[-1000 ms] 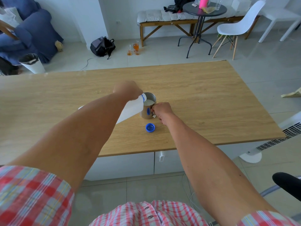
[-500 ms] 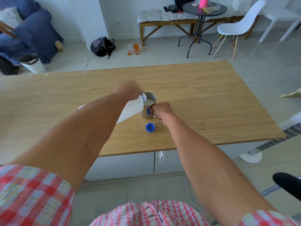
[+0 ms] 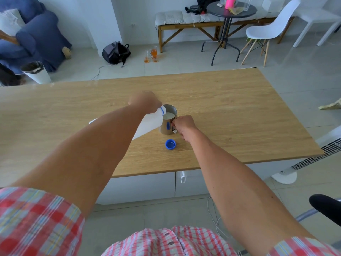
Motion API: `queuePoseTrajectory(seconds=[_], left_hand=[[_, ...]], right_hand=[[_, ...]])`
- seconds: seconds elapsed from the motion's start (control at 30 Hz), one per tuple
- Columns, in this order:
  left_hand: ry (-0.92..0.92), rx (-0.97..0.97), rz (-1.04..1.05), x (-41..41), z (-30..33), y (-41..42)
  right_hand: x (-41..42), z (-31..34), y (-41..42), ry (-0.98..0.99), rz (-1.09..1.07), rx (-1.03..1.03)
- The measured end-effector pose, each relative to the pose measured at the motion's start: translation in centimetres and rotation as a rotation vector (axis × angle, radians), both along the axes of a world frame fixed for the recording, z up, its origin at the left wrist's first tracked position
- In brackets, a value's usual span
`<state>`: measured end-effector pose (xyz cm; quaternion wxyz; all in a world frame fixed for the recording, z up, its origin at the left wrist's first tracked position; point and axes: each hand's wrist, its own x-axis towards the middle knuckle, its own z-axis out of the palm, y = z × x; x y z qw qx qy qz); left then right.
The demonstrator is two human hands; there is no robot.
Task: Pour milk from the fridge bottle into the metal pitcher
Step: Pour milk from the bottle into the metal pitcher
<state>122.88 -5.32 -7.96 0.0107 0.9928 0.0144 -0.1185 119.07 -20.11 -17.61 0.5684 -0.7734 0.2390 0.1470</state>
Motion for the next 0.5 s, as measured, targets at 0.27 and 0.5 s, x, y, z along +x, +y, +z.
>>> queuePoseTrajectory(seconds=[0.27,0.5], left_hand=[[-0.014,-0.089,0.063,-0.9,-0.2,0.8],[-0.054,-0.283,0.192,-2.5,-1.4,2.1]], right_hand=[[0.0,0.1,0.0,0.001,-0.008,0.004],[-0.4,0.7,-0.2,0.004,0.003,-0.027]])
